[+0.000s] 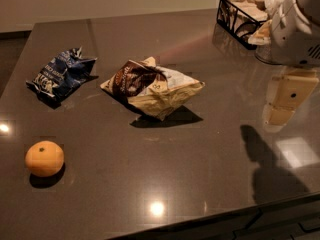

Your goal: Move brown chip bag near blue chip bag

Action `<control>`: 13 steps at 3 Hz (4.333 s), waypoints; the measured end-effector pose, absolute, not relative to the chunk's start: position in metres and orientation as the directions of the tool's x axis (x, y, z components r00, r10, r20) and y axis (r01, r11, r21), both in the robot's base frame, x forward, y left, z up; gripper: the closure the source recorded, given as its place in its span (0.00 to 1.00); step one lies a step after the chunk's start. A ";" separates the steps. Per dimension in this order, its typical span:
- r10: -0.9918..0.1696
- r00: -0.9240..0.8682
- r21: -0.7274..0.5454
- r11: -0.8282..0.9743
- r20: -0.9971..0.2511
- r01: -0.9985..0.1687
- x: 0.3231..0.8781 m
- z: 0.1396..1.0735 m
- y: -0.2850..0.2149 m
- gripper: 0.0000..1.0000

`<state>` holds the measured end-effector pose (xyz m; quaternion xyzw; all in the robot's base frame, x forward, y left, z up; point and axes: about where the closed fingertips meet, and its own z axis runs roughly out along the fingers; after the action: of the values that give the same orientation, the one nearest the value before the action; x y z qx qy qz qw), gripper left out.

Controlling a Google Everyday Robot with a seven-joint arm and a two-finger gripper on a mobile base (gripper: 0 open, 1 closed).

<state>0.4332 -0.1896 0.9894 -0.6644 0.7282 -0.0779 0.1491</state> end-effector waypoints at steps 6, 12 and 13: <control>-0.934 -0.234 -0.192 0.290 -0.271 -0.938 0.529 0.922 -0.101 0.00; -0.916 -0.072 -0.133 0.135 -0.396 -0.982 0.537 0.929 0.029 1.00; -0.909 -0.037 -0.135 0.102 -0.415 -0.986 0.554 0.937 0.055 1.00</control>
Offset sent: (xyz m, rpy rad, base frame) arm 0.0467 0.0249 -0.0063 0.0772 -0.0012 -0.0843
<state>0.5539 0.0552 0.9374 -0.6634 0.7139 0.0944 0.2031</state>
